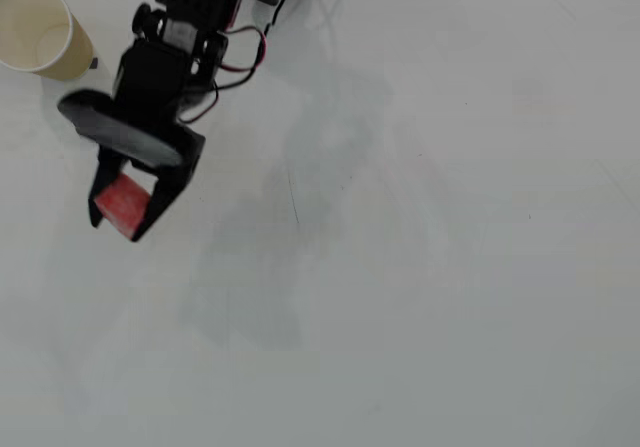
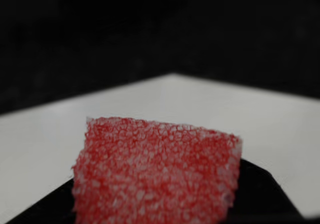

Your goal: Pick up the cube and drop it in the cup.

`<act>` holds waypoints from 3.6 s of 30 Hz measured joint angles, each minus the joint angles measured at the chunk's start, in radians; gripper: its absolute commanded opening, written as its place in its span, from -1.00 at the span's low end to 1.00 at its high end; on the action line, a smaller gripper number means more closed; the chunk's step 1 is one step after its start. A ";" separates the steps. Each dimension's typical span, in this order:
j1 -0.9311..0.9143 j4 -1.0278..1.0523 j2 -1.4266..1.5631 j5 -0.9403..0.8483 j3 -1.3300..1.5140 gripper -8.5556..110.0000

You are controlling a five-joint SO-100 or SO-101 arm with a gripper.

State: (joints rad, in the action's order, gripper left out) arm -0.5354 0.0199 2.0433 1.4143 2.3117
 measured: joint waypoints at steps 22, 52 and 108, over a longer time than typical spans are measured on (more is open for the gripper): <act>-0.230 0.295 0.500 0.000 0.222 -0.86; -0.632 0.503 0.502 0.000 0.129 -0.86; -0.749 0.911 0.011 0.000 -0.275 -0.86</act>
State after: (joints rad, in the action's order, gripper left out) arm -1.2839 0.9311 2.0540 1.4143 2.0371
